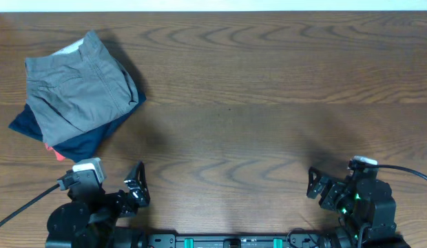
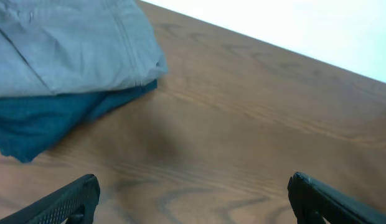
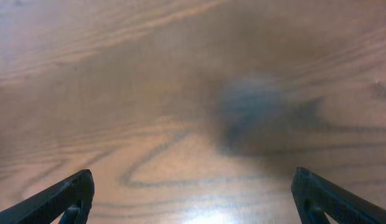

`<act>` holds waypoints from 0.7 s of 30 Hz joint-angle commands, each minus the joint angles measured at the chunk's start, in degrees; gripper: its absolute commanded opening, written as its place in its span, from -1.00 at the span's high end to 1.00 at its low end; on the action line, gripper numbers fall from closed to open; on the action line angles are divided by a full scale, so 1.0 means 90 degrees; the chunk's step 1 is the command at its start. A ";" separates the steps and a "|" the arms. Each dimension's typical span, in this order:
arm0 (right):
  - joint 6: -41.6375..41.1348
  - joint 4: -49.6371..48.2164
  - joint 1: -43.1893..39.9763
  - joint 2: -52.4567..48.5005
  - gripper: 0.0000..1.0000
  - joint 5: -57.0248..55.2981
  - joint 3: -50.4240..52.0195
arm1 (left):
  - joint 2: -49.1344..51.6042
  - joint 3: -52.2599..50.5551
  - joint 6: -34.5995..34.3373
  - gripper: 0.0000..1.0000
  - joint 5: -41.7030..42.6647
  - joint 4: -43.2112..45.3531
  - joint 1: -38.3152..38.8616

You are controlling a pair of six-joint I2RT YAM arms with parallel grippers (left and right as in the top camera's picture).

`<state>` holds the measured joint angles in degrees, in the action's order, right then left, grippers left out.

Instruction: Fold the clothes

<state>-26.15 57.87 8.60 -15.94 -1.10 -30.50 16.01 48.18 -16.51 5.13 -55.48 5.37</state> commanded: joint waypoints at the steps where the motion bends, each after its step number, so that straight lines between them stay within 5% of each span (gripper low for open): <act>1: -0.0063 0.0153 0.0051 0.0027 -0.98 -0.0068 0.0022 | -0.0022 -0.0068 -0.0010 -0.96 -0.0100 -0.0097 0.0022; 9: 0.0192 -0.0005 -0.0151 0.0449 -0.98 -0.0675 0.0228 | -0.0022 -0.0068 -0.0010 -0.96 -0.0100 -0.0163 0.0022; 16: 0.2263 -0.2759 -0.0311 0.1596 -0.99 0.0087 0.1433 | -0.0022 -0.0068 -0.0010 -0.96 -0.0100 -0.0163 0.0022; 21: 0.2652 -0.4962 -0.0537 0.1732 -0.98 0.0141 0.2463 | -0.0022 -0.0068 -0.0010 -0.96 -0.0100 -0.0163 0.0022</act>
<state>-8.05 17.76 5.02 -0.97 -1.17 -12.12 16.01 48.12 -16.53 5.13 -56.82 5.37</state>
